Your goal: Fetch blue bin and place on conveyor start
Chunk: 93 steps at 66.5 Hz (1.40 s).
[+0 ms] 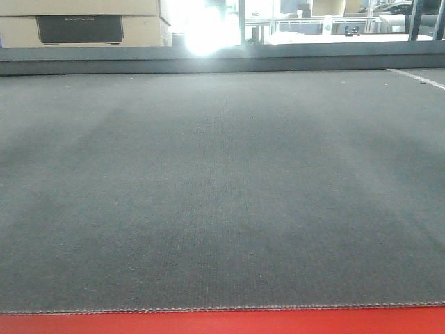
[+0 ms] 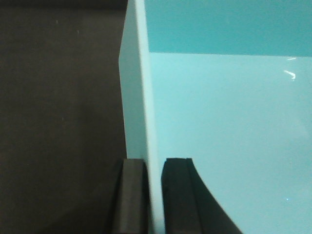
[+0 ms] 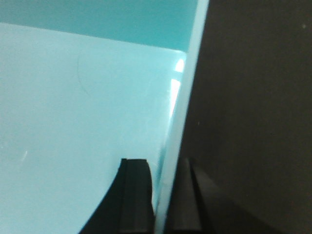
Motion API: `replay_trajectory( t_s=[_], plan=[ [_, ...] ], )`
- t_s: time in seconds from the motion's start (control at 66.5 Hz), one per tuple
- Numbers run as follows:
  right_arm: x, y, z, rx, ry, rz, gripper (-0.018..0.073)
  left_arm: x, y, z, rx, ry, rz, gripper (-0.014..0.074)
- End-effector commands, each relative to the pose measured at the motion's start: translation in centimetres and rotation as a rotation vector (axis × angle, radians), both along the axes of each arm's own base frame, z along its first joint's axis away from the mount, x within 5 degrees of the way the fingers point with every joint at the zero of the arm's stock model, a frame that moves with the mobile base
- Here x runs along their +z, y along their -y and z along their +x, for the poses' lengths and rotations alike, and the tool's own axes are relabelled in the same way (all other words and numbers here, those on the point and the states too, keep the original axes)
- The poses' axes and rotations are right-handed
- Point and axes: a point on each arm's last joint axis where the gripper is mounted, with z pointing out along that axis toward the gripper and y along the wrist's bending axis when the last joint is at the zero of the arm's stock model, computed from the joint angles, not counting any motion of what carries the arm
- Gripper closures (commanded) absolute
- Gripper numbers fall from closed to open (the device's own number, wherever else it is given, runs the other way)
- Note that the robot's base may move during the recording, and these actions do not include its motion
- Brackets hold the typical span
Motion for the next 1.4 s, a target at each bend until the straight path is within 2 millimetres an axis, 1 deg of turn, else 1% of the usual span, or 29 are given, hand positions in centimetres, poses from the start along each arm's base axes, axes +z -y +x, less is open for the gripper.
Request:
replay_trajectory(
  t_s=[0.0, 0.09, 0.211, 0.301, 0.316, 0.466, 0.512, 0.527, 0.572, 0.602, 0.662, 0.677, 0.692, 0.782, 0.797, 0.828, 0.843, 0.888, 0.963, 1.038, 1.098, 1.129, 1.189, 1.219, 1.234, 1.294, 1.384],
  plan=[
    [-1.6, 0.2, 0.1, 0.0, -0.009, -0.036, 0.0712, -2.2, 0.2, 0.2, -0.004, -0.091, -0.01, 0.0708],
    [-5.0, 0.2, 0.5, -0.004, -0.059, -0.056, 0.0712, -5.1, 0.3, 0.6, 0.004, -0.132, -0.002, 0.0708],
    [-8.7, 0.2, 0.9, -0.011, -0.066, -0.057, 0.0712, -8.9, 0.2, 0.8, 0.019, -0.146, 0.0, 0.0708],
    [-10.8, 0.2, 1.0, -0.017, -0.056, -0.055, 0.0712, -11.0, 0.2, 1.0, 0.027, -0.162, 0.004, 0.0708],
    [-11.1, 0.2, 1.1, -0.018, -0.055, -0.055, 0.0712, -11.5, 0.2, 1.1, 0.028, -0.173, 0.007, 0.0708],
    [-13.0, 0.0, 1.8, -0.018, -0.091, -0.065, 0.0708, -13.7, 0.4, 2.1, 0.029, -0.243, 0.024, 0.0706],
    [-13.4, -0.1, 2.0, -0.018, -0.105, -0.069, 0.0694, -14.3, 0.5, 2.4, 0.024, -0.263, 0.035, 0.0689],
    [-13.6, -0.1, 2.1, -0.018, -0.109, -0.07, 0.0685, -14.5, 0.5, 2.5, 0.023, -0.267, 0.037, 0.0669],
    [-13.9, -0.1, 2.2, -0.017, -0.124, -0.074, 0.0634, -14.9, 0.6, 2.7, 0.022, -0.283, 0.041, 0.0623],
    [-14.2, -0.1, 2.3, -0.017, -0.136, -0.077, 0.0602, -15.1, 0.6, 2.7, 0.022, -0.293, 0.043, 0.0561],
    [-14.5, -0.2, 2.4, -0.016, -0.15, -0.08, 0.0475, -15.3, 0.6, 2.8, 0.022, -0.303, 0.045, 0.0447],
    [-14.5, -0.2, 2.4, -0.016, -0.152, -0.081, 0.0458, -15.3, 0.6, 2.8, 0.022, -0.303, 0.045, 0.0389],
    [-14.5, -0.2, 2.3, -0.016, -0.155, -0.082, 0.0405, -15.3, 0.6, 2.8, 0.022, -0.303, 0.045, 0.0349],
    [-14.4, -0.1, 2.3, -0.016, -0.15, -0.08, 0.018, -15.2, 0.6, 2.9, 0.022, -0.3, 0.045, 0.0086],
    [-14.4, -0.2, 2.3, -0.016, -0.15, -0.08, 0.0128, -15.2, 0.6, 2.9, 0.022, -0.299, 0.044, 0.0043],
    [-14.2, -0.2, 2.3, -0.016, -0.147, -0.08, 0.008, -14.9, 0.6, 2.8, 0.021, -0.29, 0.042, -0.0037],
    [-14.1, -0.1, 2.3, -0.016, -0.147, -0.079, 0.0039, -14.7, 0.6, 2.8, 0.021, -0.289, 0.042, -0.0027],
    [-13.7, -0.1, 2.2, -0.015, -0.142, -0.078, -0.002, -14.2, 0.6, 2.5, 0.019, -0.289, 0.039, 0.0014],
    [-12.3, 0.0, 1.7, -0.015, -0.11, -0.069, -0.0003, -12.8, 0.5, 2.1, 0.014, -0.279, 0.038, 0.0068],
    [-10.8, 0.2, 1.1, -0.018, -0.066, -0.058, 0.0032, -10.8, 0.2, 1.3, 0.008, -0.24, 0.052, 0.012],
    [-9.6, 0.5, 0.4, -0.023, -0.029, -0.048, 0.0091, -9.3, -0.1, 0.5, 0.007, -0.202, 0.071, 0.0157],
    [-9.0, 0.8, 0.1, -0.029, -0.012, -0.043, 0.0128, -8.6, -0.3, 0.1, 0.01, -0.179, 0.084, 0.019],
    [-8.1, 1.4, -0.7, -0.043, 0.009, -0.038, 0.0225, -7.2, -1.0, -1.0, 0.023, -0.135, 0.093, 0.0253],
    [-7.5, 2.0, -1.1, -0.058, 0.018, -0.035, 0.0283, -6.7, -1.4, -1.5, 0.032, -0.12, 0.104, 0.0298],
    [-7.3, 2.3, -1.2, -0.065, 0.019, -0.035, 0.033, -6.5, -1.6, -1.7, 0.037, -0.114, 0.108, 0.0318],
    [-6.7, 3.4, -1.8, -0.096, 0.022, -0.037, 0.0464, -5.7, -2.7, -2.7, 0.066, -0.098, 0.13, 0.0407],
    [-6.1, 5.6, -2.5, -0.163, 0.014, -0.058, 0.0691, -5.3, -4.3, -3.8, 0.118, -0.08, 0.171, 0.0575]
  ],
)
